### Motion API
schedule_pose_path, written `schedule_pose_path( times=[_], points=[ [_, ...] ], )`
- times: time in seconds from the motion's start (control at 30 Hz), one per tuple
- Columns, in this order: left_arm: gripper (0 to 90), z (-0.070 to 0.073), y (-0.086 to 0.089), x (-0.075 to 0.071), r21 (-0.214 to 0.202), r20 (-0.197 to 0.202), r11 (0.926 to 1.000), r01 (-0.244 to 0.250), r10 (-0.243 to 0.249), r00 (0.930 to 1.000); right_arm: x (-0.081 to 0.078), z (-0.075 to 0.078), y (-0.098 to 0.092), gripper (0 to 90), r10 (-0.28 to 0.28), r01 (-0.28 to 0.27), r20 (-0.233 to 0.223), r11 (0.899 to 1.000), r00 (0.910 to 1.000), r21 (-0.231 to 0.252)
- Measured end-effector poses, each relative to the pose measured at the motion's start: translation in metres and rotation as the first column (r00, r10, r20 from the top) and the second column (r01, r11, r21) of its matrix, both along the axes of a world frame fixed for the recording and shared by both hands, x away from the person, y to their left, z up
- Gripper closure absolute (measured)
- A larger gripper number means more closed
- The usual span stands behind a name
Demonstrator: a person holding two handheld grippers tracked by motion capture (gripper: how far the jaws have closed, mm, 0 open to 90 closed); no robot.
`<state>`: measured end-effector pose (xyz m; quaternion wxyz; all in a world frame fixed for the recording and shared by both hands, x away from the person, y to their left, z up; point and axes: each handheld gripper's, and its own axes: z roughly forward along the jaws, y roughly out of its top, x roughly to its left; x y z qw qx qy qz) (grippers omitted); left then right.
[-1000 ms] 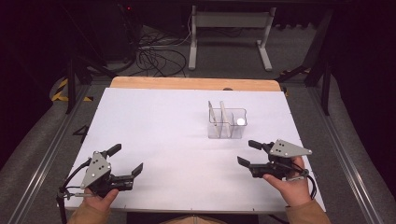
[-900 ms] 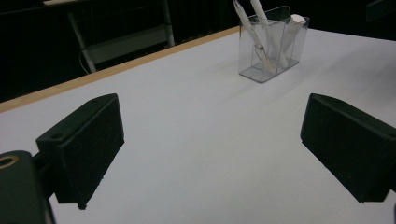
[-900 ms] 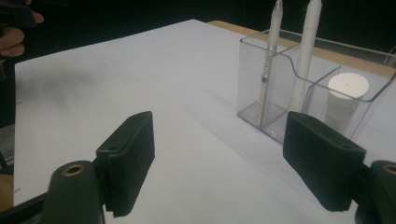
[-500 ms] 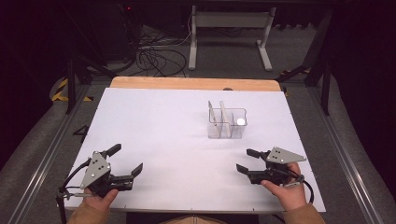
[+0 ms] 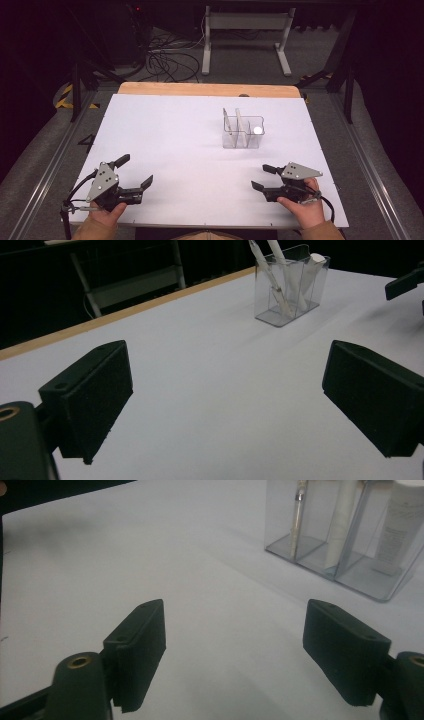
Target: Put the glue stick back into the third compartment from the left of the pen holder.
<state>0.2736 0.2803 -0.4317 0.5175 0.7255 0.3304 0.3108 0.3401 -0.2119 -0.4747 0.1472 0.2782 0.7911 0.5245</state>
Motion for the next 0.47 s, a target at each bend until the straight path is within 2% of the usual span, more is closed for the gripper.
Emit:
schedule_pose_path(
  times=[0.3, 0.47],
  points=[
    [4.9, -0.0014, -0.0039, 0.0006, 0.044, 0.002, 0.9990, 0.005, -0.005, 1.0000, 0.0000, 0.0010, -0.0014, 24.7, -0.014, 0.014, 0.006, 1.000, 0.9999, 0.008],
    [4.5, -0.0015, -0.0027, 0.0015, 0.032, -0.006, 0.9994, 0.011, -0.011, 0.9999, 0.0005, 0.0013, -0.0023, 24.5, -0.016, 0.016, 0.009, 1.000, 0.9998, 0.010]
  ],
)
